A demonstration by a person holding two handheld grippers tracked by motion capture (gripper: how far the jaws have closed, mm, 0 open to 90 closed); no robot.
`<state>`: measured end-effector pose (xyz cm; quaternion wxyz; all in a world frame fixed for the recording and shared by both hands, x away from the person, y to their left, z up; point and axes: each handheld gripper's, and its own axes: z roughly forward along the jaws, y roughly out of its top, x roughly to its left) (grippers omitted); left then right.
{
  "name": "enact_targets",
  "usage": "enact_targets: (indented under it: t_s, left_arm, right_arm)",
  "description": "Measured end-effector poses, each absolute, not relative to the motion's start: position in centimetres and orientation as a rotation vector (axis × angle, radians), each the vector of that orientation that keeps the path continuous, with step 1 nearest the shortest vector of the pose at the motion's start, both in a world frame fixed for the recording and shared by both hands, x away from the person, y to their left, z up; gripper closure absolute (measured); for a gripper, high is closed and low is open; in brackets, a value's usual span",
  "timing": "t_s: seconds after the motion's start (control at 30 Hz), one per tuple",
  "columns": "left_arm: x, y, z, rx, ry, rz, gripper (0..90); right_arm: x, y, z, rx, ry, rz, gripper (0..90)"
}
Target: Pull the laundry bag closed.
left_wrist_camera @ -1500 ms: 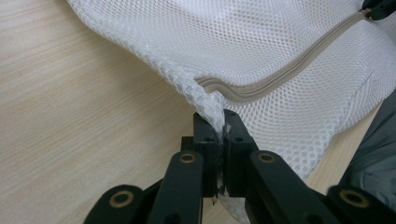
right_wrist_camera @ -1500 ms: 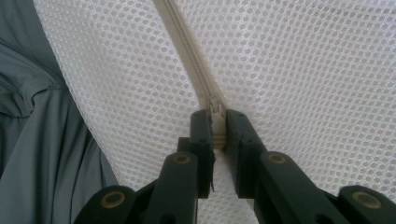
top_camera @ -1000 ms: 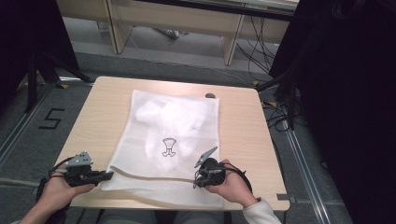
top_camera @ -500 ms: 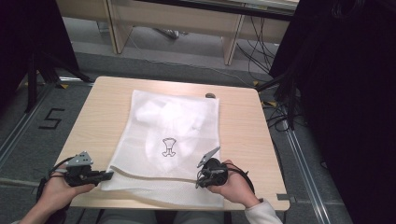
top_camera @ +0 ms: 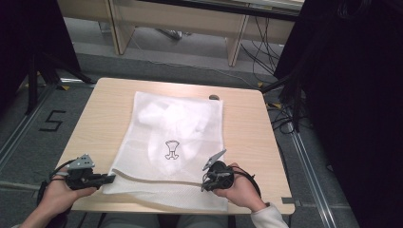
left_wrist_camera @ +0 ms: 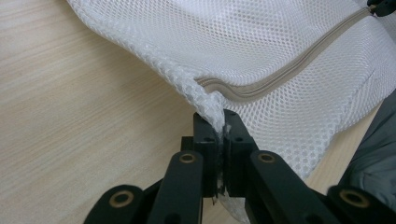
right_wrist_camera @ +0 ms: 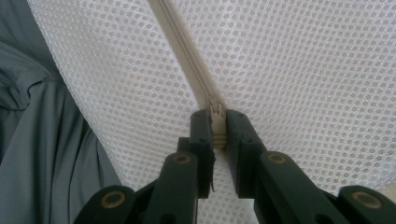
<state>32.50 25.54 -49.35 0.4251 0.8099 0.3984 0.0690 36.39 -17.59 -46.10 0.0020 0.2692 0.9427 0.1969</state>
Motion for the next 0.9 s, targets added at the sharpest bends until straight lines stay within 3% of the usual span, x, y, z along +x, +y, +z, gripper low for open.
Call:
enact_targets:
  t_s: [0.9]
  left_arm:
    - [32.5,25.5,-49.4,2.026,0.998,0.181,85.5]
  right_arm:
    - [36.2,-19.1,-46.2,0.894,2.944,0.603,82.1]
